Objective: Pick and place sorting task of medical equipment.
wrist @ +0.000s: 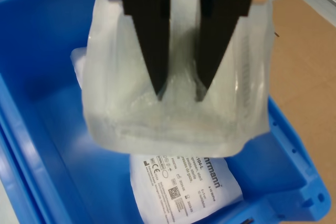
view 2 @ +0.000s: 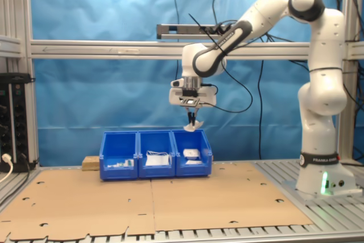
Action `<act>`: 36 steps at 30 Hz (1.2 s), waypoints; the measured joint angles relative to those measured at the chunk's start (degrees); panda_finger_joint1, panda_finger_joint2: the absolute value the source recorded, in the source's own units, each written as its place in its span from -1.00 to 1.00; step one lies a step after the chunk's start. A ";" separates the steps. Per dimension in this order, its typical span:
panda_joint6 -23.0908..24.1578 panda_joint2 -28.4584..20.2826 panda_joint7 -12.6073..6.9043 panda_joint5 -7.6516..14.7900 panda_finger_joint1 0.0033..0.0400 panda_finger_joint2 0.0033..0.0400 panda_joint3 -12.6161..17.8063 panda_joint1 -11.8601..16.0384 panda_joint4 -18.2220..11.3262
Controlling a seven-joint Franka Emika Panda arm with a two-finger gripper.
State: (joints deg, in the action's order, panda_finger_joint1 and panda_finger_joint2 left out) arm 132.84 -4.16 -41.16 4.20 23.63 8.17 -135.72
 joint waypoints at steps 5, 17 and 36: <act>-0.36 0.00 0.00 0.00 -0.99 -0.99 0.06 0.00 0.00; -0.58 0.00 0.00 0.00 -0.99 -0.99 0.40 0.00 0.00; -0.60 0.00 0.00 0.00 0.45 0.45 0.49 0.00 0.00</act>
State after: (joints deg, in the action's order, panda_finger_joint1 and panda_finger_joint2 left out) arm 132.24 -4.16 -41.16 4.20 24.12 8.17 -135.71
